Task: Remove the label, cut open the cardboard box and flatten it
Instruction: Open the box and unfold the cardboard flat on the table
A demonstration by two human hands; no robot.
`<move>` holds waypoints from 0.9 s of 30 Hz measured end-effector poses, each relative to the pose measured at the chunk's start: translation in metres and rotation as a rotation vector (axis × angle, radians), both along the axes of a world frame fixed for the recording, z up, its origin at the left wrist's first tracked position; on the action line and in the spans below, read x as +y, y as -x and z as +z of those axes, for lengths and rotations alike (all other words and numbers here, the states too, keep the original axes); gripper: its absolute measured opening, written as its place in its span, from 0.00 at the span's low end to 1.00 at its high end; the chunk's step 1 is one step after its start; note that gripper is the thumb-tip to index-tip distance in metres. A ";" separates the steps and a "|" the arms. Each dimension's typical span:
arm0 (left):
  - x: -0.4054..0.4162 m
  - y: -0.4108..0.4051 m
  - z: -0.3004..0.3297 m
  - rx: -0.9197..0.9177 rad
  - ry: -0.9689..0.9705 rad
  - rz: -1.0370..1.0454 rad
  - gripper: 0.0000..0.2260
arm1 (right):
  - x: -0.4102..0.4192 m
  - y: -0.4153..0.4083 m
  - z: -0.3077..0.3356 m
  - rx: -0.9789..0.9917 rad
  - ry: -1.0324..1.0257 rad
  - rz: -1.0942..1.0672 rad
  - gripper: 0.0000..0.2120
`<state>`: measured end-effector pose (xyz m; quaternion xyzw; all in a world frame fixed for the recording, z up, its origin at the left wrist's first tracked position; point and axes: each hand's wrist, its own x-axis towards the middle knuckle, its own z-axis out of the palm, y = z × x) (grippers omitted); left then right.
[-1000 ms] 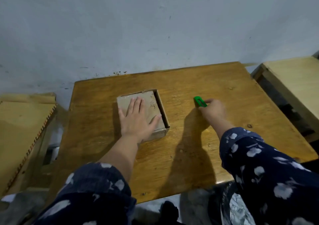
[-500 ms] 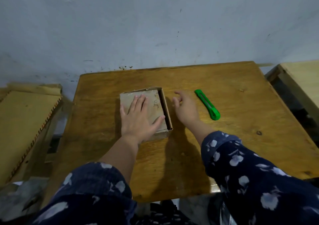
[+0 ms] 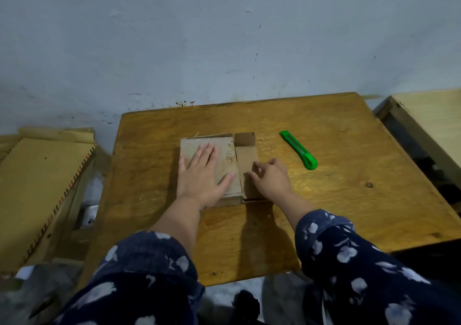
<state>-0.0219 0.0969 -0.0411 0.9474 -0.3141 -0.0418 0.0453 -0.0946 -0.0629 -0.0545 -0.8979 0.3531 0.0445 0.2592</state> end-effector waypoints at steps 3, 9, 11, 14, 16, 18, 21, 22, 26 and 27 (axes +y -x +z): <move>0.003 0.000 -0.002 0.000 0.017 -0.001 0.36 | 0.011 0.000 0.006 0.076 0.080 0.071 0.32; 0.004 -0.002 -0.001 0.002 0.027 -0.009 0.37 | 0.018 0.003 0.013 -0.022 0.047 0.029 0.27; 0.003 -0.002 -0.001 -0.006 0.021 -0.006 0.37 | 0.008 0.010 0.017 -0.084 0.059 0.006 0.28; 0.002 -0.002 -0.002 -0.009 0.009 -0.006 0.38 | -0.012 0.024 0.019 -0.028 0.198 -0.041 0.28; 0.002 -0.002 -0.002 -0.002 0.009 -0.014 0.39 | -0.021 0.028 0.013 0.063 0.286 -0.029 0.23; 0.002 -0.001 -0.002 0.002 0.013 -0.017 0.39 | -0.024 0.028 0.005 0.130 0.271 -0.032 0.18; 0.002 -0.002 -0.001 0.004 0.015 -0.015 0.39 | -0.023 0.018 0.002 0.119 0.335 -0.040 0.15; 0.002 -0.002 -0.001 0.004 0.016 -0.017 0.39 | -0.022 0.011 0.003 0.091 0.415 -0.015 0.15; 0.002 -0.003 -0.001 -0.009 0.026 -0.027 0.39 | -0.017 -0.032 0.019 -0.146 0.582 0.167 0.20; 0.002 -0.003 -0.001 -0.013 0.026 -0.029 0.39 | -0.016 -0.045 0.024 -0.197 0.574 0.222 0.22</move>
